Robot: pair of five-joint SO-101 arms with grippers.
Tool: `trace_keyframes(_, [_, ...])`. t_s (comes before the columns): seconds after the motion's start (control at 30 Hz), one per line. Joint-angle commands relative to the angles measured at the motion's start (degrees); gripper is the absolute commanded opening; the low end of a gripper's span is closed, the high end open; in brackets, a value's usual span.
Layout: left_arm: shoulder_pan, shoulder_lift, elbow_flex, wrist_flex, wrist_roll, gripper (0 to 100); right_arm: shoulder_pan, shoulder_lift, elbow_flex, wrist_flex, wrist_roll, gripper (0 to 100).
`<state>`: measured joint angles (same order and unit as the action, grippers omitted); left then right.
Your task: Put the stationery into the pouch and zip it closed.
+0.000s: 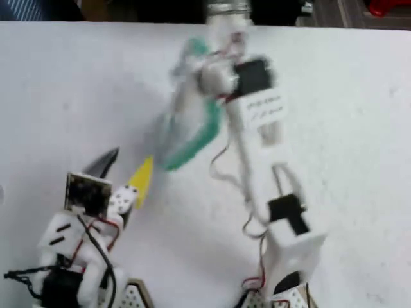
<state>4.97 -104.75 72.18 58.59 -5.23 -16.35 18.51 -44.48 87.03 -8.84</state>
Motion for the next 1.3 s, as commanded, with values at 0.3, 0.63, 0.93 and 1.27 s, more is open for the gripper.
trace_keyframes(0.3, [-0.13, -0.22, 4.13, -6.51, 0.62, 23, 14.11, 20.97, 7.82, -6.37, 1.05, 1.5])
trace_keyframes(0.63, [-0.13, -0.22, 6.15, -8.7, 0.62, 23, 10.33, 28.44, 7.82, 0.13, 1.05, 1.5])
trace_keyframes(0.93, [-0.13, -0.22, 6.24, -8.79, 0.62, 23, 3.65, 28.18, 7.38, -0.84, 1.05, 1.5])
trace_keyframes(1.27, [-0.13, -0.22, 6.24, -8.79, 0.62, 23, 7.69, 28.18, 7.38, -1.01, 0.53, 1.5])
